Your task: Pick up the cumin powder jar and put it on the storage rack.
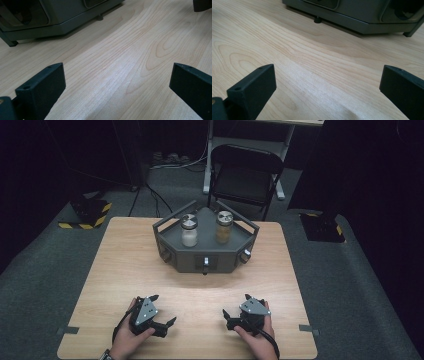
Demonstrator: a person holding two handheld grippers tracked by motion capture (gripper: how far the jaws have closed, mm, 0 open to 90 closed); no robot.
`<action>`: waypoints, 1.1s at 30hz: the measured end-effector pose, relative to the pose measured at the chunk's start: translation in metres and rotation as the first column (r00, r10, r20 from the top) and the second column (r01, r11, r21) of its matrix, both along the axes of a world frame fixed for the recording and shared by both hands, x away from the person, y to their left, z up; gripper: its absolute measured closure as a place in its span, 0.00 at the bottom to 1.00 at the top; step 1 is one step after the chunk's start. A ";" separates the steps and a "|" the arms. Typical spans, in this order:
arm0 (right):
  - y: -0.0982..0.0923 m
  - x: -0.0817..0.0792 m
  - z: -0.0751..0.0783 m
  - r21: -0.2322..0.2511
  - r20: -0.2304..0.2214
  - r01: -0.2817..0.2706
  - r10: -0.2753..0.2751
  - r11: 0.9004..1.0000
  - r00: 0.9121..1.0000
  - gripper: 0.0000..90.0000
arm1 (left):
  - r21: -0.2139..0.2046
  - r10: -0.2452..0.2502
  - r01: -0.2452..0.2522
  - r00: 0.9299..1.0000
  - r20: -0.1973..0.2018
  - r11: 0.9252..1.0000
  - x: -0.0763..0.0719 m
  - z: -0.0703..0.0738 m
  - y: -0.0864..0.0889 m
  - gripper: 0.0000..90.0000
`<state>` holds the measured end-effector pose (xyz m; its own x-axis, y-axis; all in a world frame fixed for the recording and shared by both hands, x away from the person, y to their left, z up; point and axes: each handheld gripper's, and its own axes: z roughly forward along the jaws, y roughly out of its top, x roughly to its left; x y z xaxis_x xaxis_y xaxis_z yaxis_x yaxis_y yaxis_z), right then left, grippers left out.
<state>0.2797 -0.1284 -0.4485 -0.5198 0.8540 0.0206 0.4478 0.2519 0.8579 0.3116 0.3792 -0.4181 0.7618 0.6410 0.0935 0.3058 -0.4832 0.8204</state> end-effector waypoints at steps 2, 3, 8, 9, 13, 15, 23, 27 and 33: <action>-0.002 -0.002 -0.001 0.006 0.003 0.003 -0.003 1.000 1.000 0.01 | 0.002 -0.003 0.003 1.000 0.001 1.000 0.000 0.000 0.000 0.01; -0.002 -0.003 -0.001 0.012 0.009 0.006 -0.006 1.000 1.000 0.01 | 0.004 -0.002 0.002 1.000 0.001 1.000 0.000 0.000 0.000 0.01; -0.001 -0.003 -0.001 -0.009 0.015 -0.011 0.012 1.000 1.000 0.01 | 0.004 0.002 -0.002 1.000 0.004 1.000 -0.001 0.000 -0.001 0.01; 0.000 -0.003 0.000 -0.018 0.017 -0.018 0.018 1.000 1.000 0.01 | 0.006 0.002 -0.002 1.000 0.003 1.000 -0.001 0.000 -0.001 0.01; 0.003 -0.007 -0.001 -0.032 0.033 -0.019 0.020 0.999 0.999 0.01 | 0.009 0.004 -0.004 1.000 -0.001 1.000 0.000 0.001 -0.002 0.01; 0.002 -0.008 -0.001 -0.025 0.034 -0.016 0.017 1.000 0.999 0.01 | 0.013 0.001 -0.001 1.000 0.000 1.000 0.000 0.001 -0.002 0.01; 0.003 -0.007 0.000 -0.023 0.023 -0.007 0.008 1.000 1.000 0.01 | -0.011 0.007 -0.008 1.000 -0.009 1.000 0.001 0.000 0.001 0.01; 0.006 -0.007 0.000 -0.033 0.025 0.007 -0.006 0.999 1.000 0.01 | -0.022 0.007 -0.007 1.000 -0.016 1.000 0.002 0.000 0.004 0.01; 0.006 -0.012 -0.002 -0.018 0.038 0.026 -0.025 1.000 0.999 0.01 | -0.006 0.015 -0.016 1.000 -0.026 1.000 0.003 0.001 0.000 0.01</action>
